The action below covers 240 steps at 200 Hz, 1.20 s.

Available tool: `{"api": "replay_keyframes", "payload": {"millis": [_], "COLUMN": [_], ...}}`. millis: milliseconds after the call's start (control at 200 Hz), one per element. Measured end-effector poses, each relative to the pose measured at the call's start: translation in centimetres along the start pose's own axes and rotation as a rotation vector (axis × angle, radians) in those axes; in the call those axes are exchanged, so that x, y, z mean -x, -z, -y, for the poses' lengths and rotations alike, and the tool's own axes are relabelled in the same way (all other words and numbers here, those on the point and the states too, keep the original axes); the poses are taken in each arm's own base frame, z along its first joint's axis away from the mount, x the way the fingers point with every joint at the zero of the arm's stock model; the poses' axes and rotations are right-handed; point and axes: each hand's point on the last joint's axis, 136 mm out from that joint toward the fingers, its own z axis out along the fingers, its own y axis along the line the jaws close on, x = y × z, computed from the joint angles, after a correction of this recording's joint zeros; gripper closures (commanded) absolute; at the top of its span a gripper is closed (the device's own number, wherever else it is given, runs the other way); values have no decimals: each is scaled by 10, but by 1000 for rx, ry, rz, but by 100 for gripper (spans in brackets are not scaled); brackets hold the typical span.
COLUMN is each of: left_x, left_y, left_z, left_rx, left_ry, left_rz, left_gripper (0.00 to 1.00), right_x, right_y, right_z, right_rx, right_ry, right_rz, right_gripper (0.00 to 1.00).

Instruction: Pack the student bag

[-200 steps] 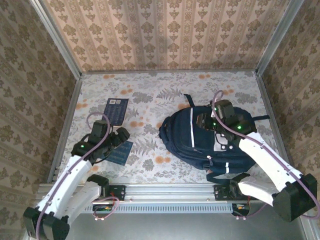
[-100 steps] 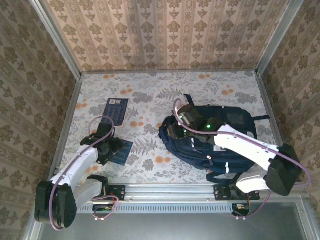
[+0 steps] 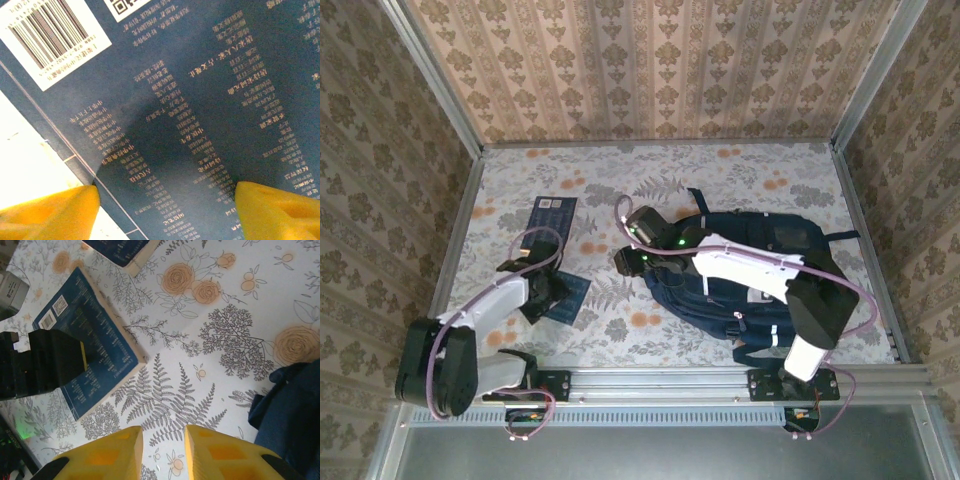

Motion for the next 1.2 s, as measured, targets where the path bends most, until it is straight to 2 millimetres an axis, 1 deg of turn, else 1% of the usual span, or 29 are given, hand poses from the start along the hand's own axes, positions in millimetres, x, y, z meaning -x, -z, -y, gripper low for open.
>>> {"api": "replay_keyframes", "payload": {"millis": [90,190,275,420,525,645,755,835,915,995,1090,1155,1200], "left_x": [-2,-7,-11,-19,-25,-35,-44,-44,-38,-28,-19,-18,-17], "left_y": [-2,-3,-2,0,3,8,11,20,29,36,38,37,35], "left_z": [15,34,49,59,62,58,42,35,31,24,14,8,5], "left_rx": [-19,-38,-56,-110,-158,-199,-194,-201,-227,-249,-262,-260,-255], "left_ry": [-51,-116,-174,-232,-253,-265,-264,-245,-211,-150,-77,-45,-28], "left_rz": [8,12,15,20,17,2,-17,-11,10,31,46,40,31], "left_gripper": [30,33,36,42,43,42,34,29,27,26,26,26,26], "right_x": [5,14,13,6,1,2,11,14,7,-1,-14,-15,-20], "right_y": [-14,-34,-54,-86,-102,-110,-116,-122,-126,-128,-131,-129,-127], "right_z": [0,2,6,15,22,27,27,24,22,19,14,13,12], "right_rx": [-12,-22,-18,-7,-16,-30,-27,-11,8,25,40,53,61], "right_ry": [3,16,9,-6,-17,-28,-30,-32,-37,-39,-35,-32,-33], "right_rz": [-17,-37,-79,-162,-206,-224,-222,-228,-256,-280,-309,-302,-311], "right_gripper": [70,70,70,66,63,61,61,61,62,63,64,65,66]}}
